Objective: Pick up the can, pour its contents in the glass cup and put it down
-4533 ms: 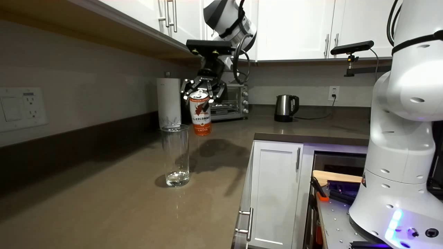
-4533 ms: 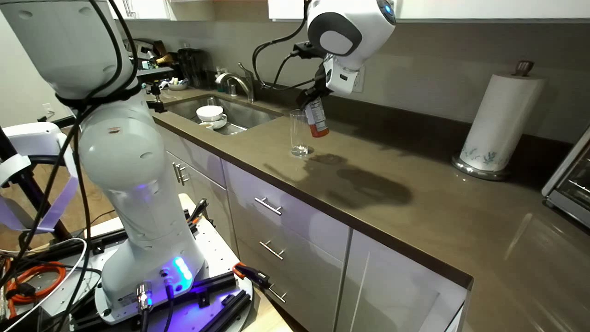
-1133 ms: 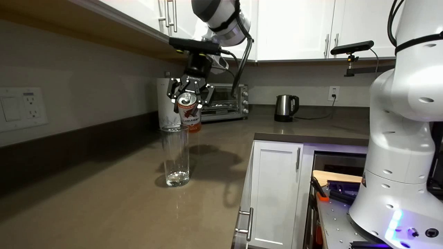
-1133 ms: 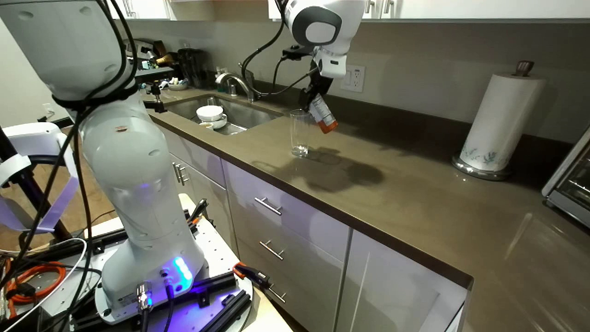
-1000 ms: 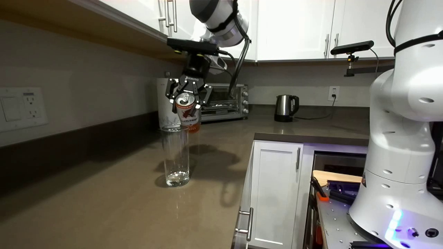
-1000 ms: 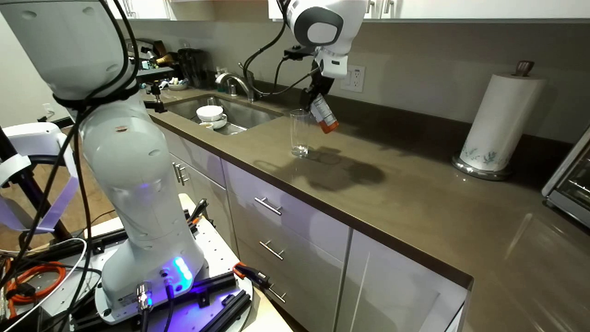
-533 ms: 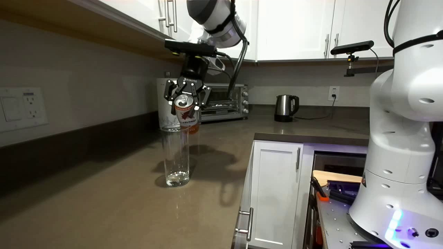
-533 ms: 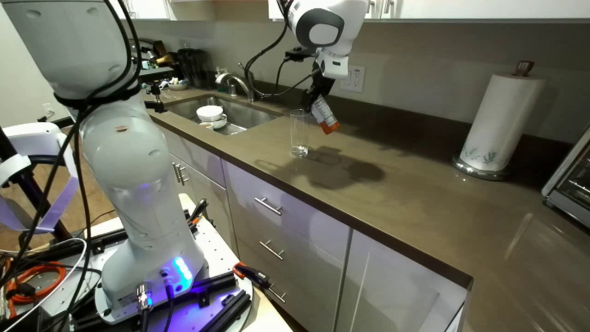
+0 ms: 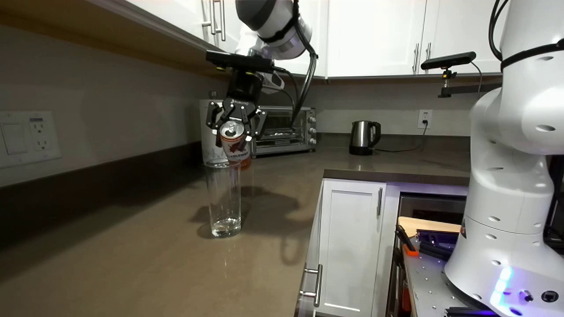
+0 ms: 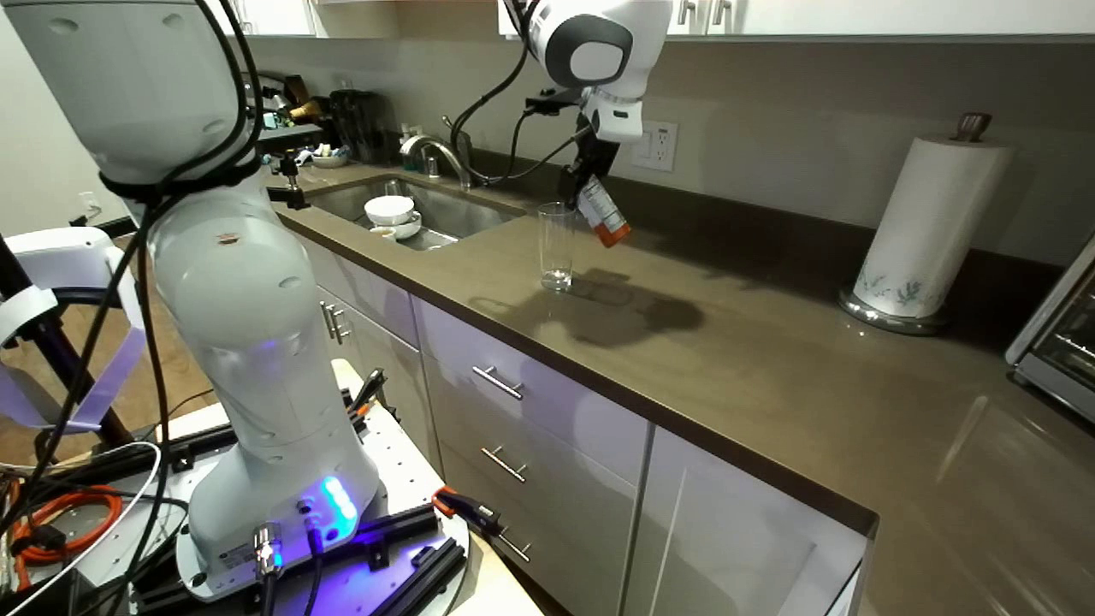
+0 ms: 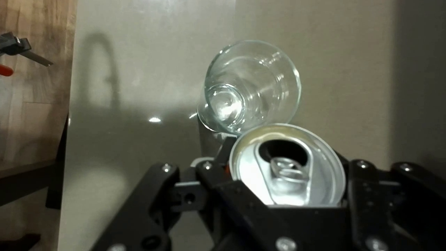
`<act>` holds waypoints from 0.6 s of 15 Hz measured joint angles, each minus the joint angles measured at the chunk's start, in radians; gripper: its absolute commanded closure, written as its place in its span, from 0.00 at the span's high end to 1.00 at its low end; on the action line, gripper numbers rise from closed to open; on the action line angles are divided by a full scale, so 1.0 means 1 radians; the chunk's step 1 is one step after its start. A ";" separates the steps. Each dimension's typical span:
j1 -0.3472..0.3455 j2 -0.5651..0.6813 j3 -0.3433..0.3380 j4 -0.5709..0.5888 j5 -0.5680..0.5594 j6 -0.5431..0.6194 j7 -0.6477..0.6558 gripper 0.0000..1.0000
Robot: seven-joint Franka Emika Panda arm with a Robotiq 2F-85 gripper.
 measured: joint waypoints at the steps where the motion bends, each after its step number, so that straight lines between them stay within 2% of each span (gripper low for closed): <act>1: 0.003 0.000 0.002 0.000 -0.008 0.004 0.008 0.28; 9: 0.015 0.000 0.016 -0.004 -0.076 0.037 0.049 0.28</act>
